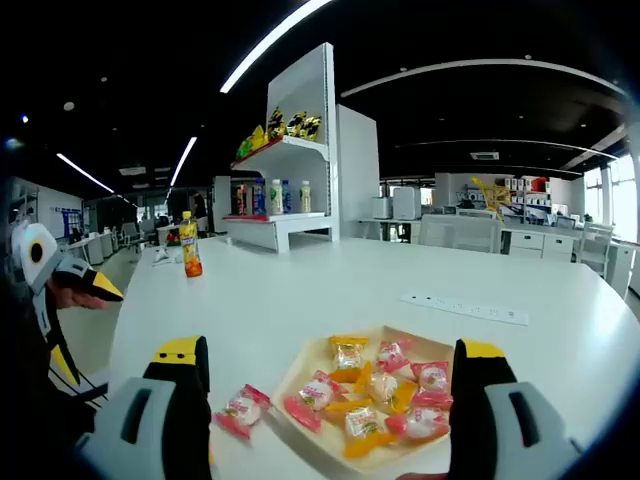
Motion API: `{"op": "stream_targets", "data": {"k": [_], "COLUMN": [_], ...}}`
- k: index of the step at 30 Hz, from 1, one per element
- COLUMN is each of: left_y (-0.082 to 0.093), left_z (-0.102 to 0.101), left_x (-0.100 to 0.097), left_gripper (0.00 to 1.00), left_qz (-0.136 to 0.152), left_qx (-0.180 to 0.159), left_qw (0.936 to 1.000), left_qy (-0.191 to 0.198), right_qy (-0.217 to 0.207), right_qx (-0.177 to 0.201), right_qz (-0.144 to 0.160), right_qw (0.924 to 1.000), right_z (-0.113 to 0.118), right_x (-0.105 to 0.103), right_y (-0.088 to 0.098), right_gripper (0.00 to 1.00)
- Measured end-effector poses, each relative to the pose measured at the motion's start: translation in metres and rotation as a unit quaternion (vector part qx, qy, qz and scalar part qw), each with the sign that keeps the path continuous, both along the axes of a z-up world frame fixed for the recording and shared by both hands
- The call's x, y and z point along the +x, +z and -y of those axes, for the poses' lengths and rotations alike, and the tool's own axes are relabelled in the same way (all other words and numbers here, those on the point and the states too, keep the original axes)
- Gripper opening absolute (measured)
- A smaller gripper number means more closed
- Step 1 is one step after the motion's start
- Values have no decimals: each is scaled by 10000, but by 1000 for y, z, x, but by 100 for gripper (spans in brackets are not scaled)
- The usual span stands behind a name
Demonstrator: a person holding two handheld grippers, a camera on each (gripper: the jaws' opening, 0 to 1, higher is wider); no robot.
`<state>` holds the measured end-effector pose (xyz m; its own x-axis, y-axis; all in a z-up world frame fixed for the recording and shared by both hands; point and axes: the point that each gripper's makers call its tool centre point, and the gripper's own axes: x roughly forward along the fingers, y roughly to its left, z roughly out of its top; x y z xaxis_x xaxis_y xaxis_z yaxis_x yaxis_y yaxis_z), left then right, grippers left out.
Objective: Pick up the marshmallows scattered on the table and place them into the bowl on the table
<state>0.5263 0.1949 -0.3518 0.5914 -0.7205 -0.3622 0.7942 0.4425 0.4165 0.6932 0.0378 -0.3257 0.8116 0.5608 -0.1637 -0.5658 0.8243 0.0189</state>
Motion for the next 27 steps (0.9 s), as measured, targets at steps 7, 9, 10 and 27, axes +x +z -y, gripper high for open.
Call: {"op": "stream_targets", "data": {"k": [7, 9, 10, 27], "left_y": [1, 1, 1, 4], "left_z": [-1, -1, 0, 4], "left_x": [0, 0, 0, -2], "left_gripper": [75, 75, 75, 75], "left_qz": [26, 32, 37, 117], "left_qx": [22, 25, 27, 115], "left_qw": [10000, 10000, 10000, 9999], "left_qy": [22, 30, 31, 39], "right_qy": [27, 29, 26, 8], "right_qx": [-388, -383, -378, -559], "right_qz": [67, 75, 73, 233], "right_qw": [9992, 9992, 9993, 9982], "right_z": [18, 24, 25, 77], "right_x": [-37, -47, -54, -139], "right_y": [1, 4, 6, 22], "right_gripper": [97, 97, 97, 97]}}
